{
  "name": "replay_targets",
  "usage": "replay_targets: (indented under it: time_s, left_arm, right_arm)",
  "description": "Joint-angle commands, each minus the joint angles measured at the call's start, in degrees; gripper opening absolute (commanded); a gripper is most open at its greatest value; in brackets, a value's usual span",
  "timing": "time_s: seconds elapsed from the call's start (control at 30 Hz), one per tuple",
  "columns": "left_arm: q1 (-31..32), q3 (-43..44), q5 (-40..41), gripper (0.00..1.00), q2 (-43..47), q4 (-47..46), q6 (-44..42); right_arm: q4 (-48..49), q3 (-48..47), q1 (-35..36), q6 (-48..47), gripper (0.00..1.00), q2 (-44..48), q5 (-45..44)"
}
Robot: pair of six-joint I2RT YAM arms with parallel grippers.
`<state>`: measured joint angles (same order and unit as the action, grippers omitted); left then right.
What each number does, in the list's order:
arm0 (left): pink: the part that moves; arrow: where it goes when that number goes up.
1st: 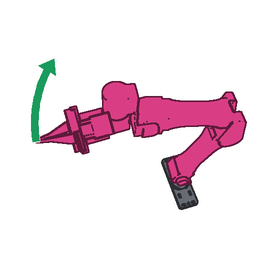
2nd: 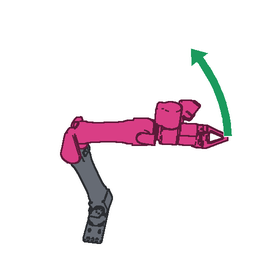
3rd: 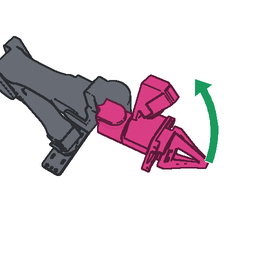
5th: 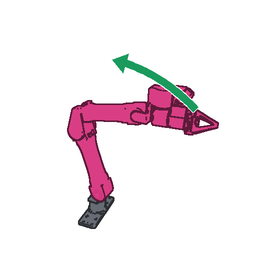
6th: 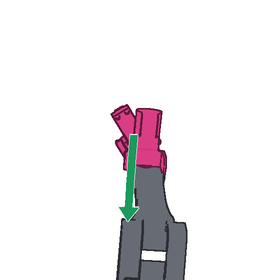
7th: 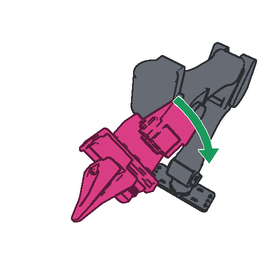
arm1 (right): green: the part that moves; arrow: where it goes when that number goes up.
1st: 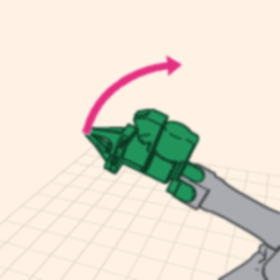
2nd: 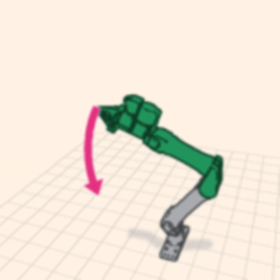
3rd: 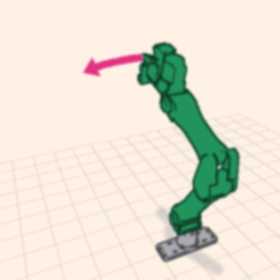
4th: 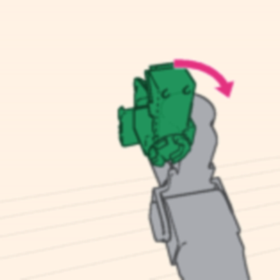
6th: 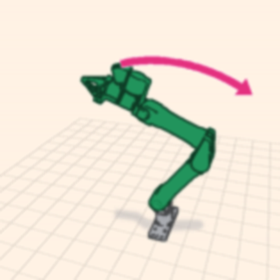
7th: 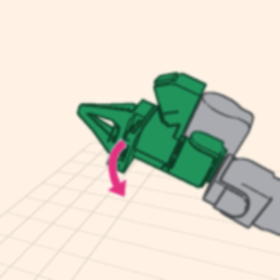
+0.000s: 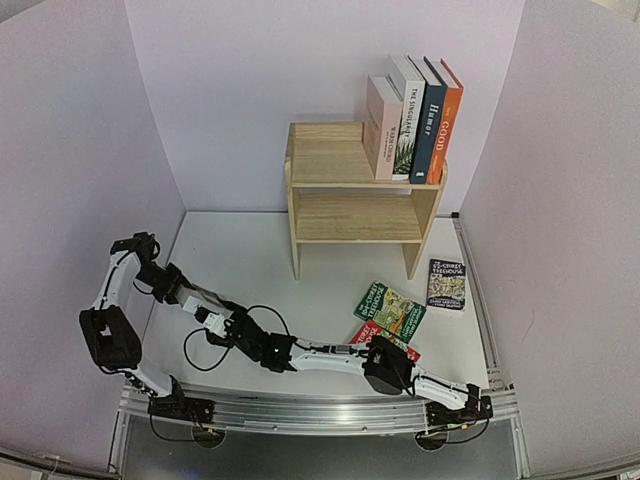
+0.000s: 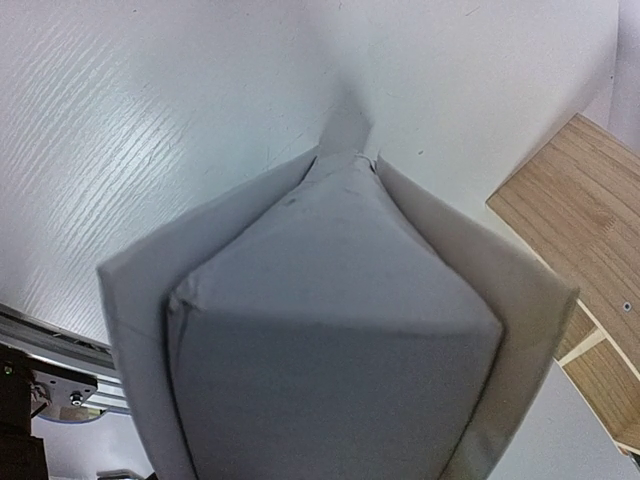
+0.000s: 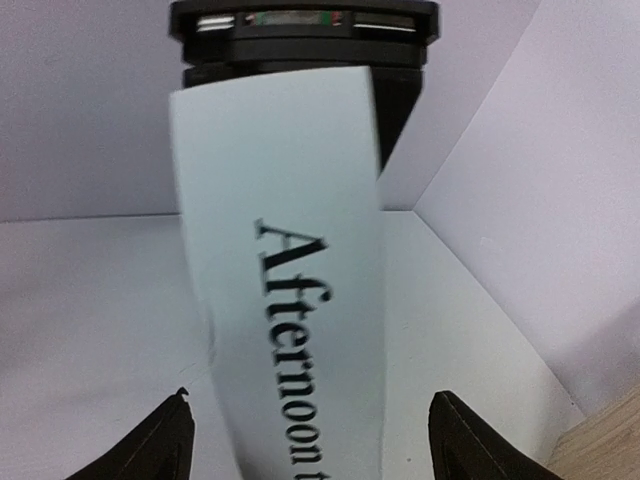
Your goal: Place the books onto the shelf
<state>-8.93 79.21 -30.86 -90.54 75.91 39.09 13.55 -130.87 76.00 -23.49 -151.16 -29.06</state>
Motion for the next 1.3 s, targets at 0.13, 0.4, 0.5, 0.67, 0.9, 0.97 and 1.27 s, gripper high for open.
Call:
replay_targets:
  time_s: [0.13,0.4,0.5,0.67,0.9,0.97,1.27]
  left_arm:
    - [0.17,0.15,-1.09,0.22,1.10,-0.07,0.56]
    - [0.19,-0.79,-2.29,0.23,1.42,-0.60,0.43]
    - [0.16,-1.21,-2.44,0.26,1.42,-0.97,0.32]
    - [0.22,1.00,-1.25,0.55,1.07,-2.13,-3.54]
    - [0.13,19.28,1.06,1.00,0.73,-5.26,-12.58]
    - [0.13,26.27,2.29,1.00,1.57,-6.28,-15.43]
    - [0.12,36.05,14.97,1.00,6.87,-14.93,-21.65]
  right_arm:
    - [-4.48,-7.96,-1.98,3.99,0.60,-3.63,2.51]
    - [-7.57,-15.55,-2.76,3.30,0.46,-8.40,0.93]
    - [-7.56,-15.80,-2.79,3.57,0.31,-8.07,-0.19]
    - [-7.51,-9.00,-2.92,9.51,0.11,-1.38,-2.07]
    - [-7.65,7.78,-3.52,22.17,0.04,15.80,4.73]
    - [-7.70,12.32,-4.06,24.70,0.03,21.02,6.92]
    - [-7.75,12.62,-6.47,24.34,0.01,36.18,12.25]
